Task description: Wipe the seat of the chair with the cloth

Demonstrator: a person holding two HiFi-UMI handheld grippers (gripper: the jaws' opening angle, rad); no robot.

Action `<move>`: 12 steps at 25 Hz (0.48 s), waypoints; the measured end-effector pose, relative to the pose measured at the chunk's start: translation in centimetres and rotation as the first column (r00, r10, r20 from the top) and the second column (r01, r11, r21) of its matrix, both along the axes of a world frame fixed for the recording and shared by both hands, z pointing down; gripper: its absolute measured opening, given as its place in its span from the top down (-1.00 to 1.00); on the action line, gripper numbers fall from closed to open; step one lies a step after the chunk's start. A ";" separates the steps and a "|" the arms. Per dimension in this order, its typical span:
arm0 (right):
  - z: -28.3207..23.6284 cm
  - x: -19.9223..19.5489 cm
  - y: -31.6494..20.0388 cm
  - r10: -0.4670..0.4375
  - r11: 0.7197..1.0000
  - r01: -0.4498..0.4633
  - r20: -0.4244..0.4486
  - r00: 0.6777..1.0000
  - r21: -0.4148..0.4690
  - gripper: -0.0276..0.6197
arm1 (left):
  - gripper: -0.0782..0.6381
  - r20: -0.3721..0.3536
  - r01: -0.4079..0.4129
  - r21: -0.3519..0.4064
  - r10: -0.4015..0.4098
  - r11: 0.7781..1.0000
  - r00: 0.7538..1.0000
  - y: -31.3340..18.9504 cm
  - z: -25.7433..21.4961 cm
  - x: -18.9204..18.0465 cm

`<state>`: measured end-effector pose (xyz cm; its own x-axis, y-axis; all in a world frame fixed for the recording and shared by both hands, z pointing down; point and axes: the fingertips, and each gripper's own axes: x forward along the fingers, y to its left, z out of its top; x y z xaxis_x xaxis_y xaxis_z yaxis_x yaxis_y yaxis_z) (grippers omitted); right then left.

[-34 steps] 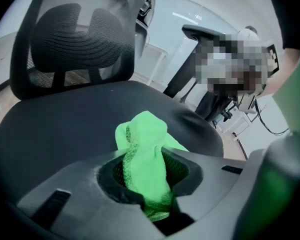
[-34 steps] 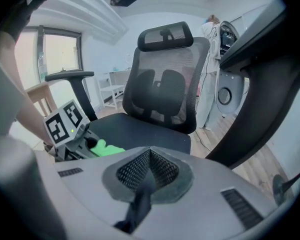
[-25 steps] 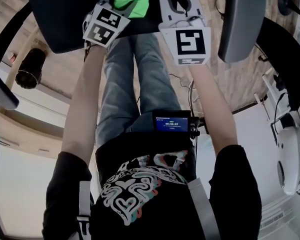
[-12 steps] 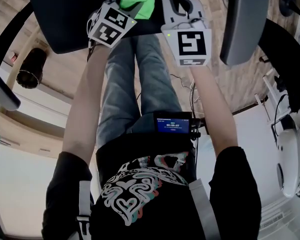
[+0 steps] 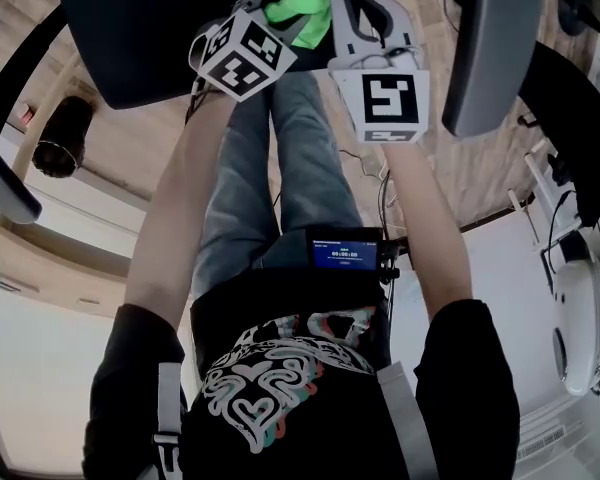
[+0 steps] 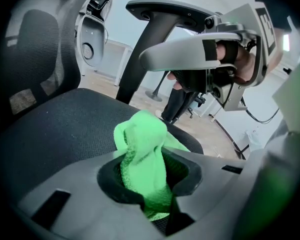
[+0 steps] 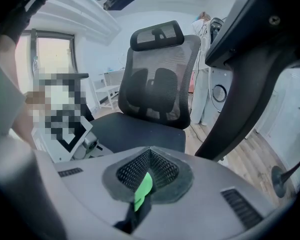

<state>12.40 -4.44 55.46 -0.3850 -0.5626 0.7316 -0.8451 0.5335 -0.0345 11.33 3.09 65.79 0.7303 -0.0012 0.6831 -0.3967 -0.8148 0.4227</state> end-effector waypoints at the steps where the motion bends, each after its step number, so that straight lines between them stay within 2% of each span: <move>1: 0.1 0.0 0.0 -0.001 1.000 0.001 0.000 1.000 0.003 0.91 | 0.51 0.000 0.000 0.001 0.000 1.000 1.000 0.0 0.0 0.0; 4: 0.3 -0.1 -0.3 -0.002 0.999 0.001 0.020 1.000 0.037 0.91 | 0.51 -0.013 0.009 -0.007 -0.009 1.000 1.000 -0.1 0.0 -0.1; 8: 0.5 -0.2 -0.3 -0.004 1.000 0.004 0.007 1.000 0.004 0.91 | 0.51 -0.027 -0.001 -0.005 0.001 1.000 1.000 -0.3 -0.2 -0.1; 12: 0.5 -0.4 -0.2 -0.007 1.000 0.007 0.011 1.000 0.006 0.91 | 0.51 -0.028 -0.006 -0.015 0.005 1.000 1.000 -0.2 -0.1 -0.5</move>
